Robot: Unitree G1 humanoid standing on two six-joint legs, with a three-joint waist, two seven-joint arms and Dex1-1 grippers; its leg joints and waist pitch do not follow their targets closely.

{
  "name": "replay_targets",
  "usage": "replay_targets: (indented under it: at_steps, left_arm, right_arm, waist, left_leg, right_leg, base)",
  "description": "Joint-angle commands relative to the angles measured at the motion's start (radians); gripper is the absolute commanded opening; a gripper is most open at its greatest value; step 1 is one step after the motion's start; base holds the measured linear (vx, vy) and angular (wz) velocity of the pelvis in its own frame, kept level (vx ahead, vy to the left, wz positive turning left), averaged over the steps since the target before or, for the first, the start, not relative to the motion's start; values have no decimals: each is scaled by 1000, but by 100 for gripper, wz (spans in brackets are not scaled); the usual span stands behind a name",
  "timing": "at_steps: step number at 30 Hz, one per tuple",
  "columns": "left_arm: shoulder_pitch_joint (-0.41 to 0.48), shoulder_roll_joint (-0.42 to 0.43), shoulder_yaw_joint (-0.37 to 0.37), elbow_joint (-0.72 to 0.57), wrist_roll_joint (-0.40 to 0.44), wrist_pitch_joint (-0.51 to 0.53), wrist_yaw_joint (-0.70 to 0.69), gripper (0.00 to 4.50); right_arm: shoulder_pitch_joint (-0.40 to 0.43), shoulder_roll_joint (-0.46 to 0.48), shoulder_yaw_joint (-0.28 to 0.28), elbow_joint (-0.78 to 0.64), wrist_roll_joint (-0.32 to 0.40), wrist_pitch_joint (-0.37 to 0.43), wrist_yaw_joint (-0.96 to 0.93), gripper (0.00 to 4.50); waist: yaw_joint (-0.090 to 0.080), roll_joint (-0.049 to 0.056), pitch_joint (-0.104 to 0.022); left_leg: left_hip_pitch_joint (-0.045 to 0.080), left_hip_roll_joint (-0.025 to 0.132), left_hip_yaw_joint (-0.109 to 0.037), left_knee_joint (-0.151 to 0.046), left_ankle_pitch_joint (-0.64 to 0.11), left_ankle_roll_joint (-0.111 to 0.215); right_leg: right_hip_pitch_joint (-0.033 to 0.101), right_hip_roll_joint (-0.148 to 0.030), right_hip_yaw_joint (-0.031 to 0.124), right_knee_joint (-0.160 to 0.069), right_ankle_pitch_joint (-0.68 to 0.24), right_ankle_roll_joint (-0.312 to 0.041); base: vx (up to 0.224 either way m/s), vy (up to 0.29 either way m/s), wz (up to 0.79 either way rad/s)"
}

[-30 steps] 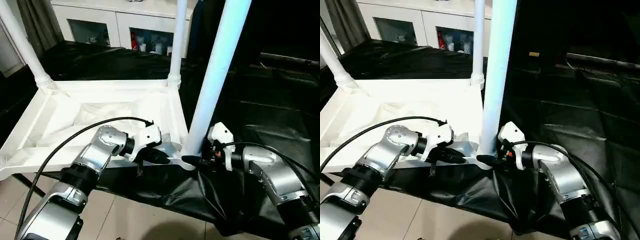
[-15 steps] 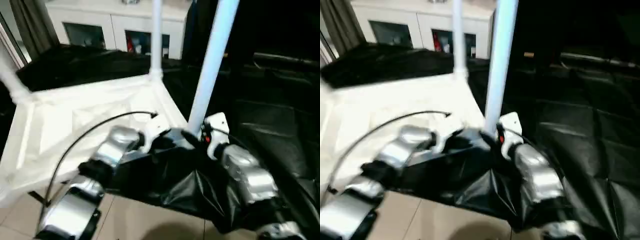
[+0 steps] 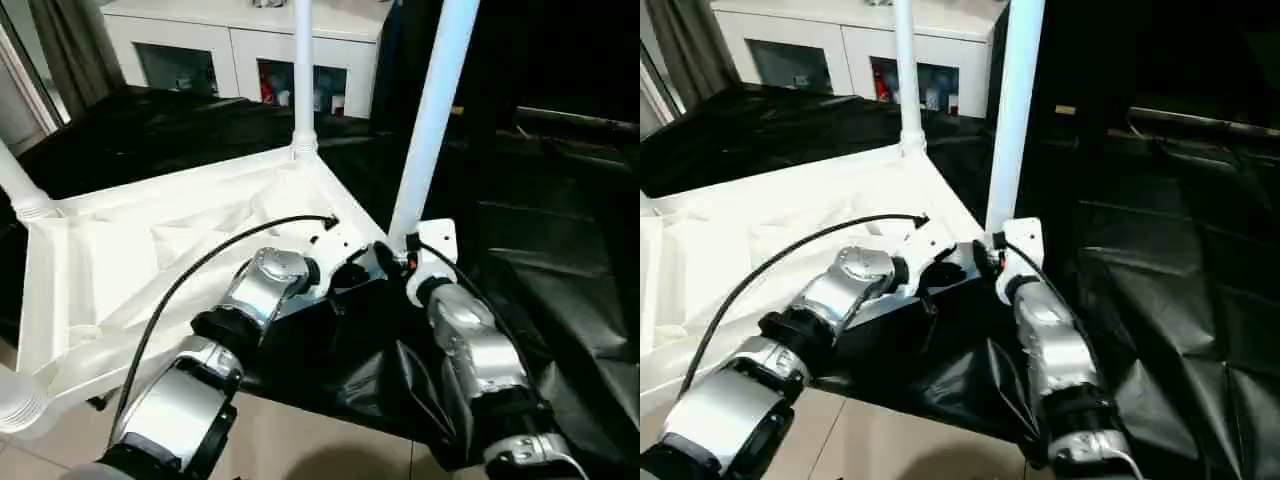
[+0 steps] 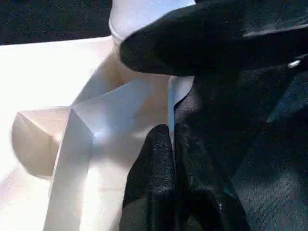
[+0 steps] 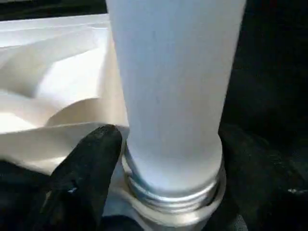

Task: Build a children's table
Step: Rotate leg to tighten

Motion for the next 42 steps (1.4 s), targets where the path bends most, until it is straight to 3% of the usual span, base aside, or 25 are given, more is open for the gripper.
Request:
replay_targets:
  at_steps: [1,2,5,7,8,9,14,23,32,40,42]
  left_arm:
    - [4,-6,-17,-1,2,-20,-21,0]
    - [8,7,-17,-4,1,-18,-48,0]
    - [43,77,-35,-63,-14,-34,-202,0]
    - [60,101,-45,-93,-27,-50,-267,0]
    - [73,119,-50,-119,-37,-36,-308,0]
    - [89,146,-59,-154,-46,-43,-362,0]
    - [127,218,-61,-239,-71,-21,-464,0]
    - [148,248,-57,-287,-76,2,-486,0]
    - [150,250,-55,-298,-79,13,-484,0]
    - [156,247,-58,-304,-79,23,-480,0]
    - [151,221,-52,-288,-73,30,-431,0]
  right_arm:
    - [-10,9,42,-40,26,3,61,386]
    - [-4,-31,62,-60,30,39,125,386]
    - [32,-184,133,-155,39,92,355,386]
    - [41,-221,147,-176,40,94,414,386]
    - [46,-244,155,-189,39,97,445,386]
    - [51,-271,162,-208,46,108,486,386]
    - [56,-350,189,-251,67,135,602,386]
    - [52,-377,208,-248,46,139,648,370]
    - [53,-364,208,-245,55,137,648,289]
    - [62,-343,207,-239,56,132,636,273]
    - [65,-302,177,-208,50,128,554,272]
  waist:
    - [4,-2,-69]
    - [2,-5,-69]
    - [10,-6,-68]
    - [6,-3,-70]
    - [6,-6,-68]
    - [6,-3,-66]
    - [12,-3,-64]
    - [19,-6,-68]
    - [18,-5,-68]
    - [15,-4,-69]
    - [13,-4,-68]
  left_leg:
    - [-14,14,-2,-63,-105,94]
    - [-14,14,-2,-63,-98,93]
    - [-17,17,-5,-61,-81,117]
    - [-17,19,-2,-60,-91,127]
    - [-15,18,-2,-60,-107,120]
    - [-12,19,-1,-61,-119,112]
    - [-1,25,3,-64,-146,87]
    - [-14,24,0,-62,-91,86]
    - [-13,22,1,-60,-94,84]
    - [-14,22,0,-60,-86,85]
    - [-13,21,0,-60,-93,80]
  right_leg:
    - [69,-77,52,-69,-223,-172]
    - [68,-76,52,-68,-211,-180]
    - [79,-74,53,-61,-153,-195]
    - [72,-78,54,-59,-142,-205]
    - [73,-77,53,-62,-171,-204]
    - [68,-80,54,-66,-209,-202]
    - [58,-75,55,-69,-249,-199]
    - [66,-77,55,-58,-196,-198]
    - [65,-76,54,-60,-208,-192]
    - [65,-75,54,-58,-190,-198]
    - [64,-76,53,-60,-206,-196]
  base:
    - [0,0,0]
    - [0,0,0]
    - [0,0,0]
    - [0,0,0]
    - [0,0,0]
    - [0,0,0]
    - [0,0,0]
    - [0,0,0]
    - [0,0,0]
    - [0,0,0]
    - [0,0,0]
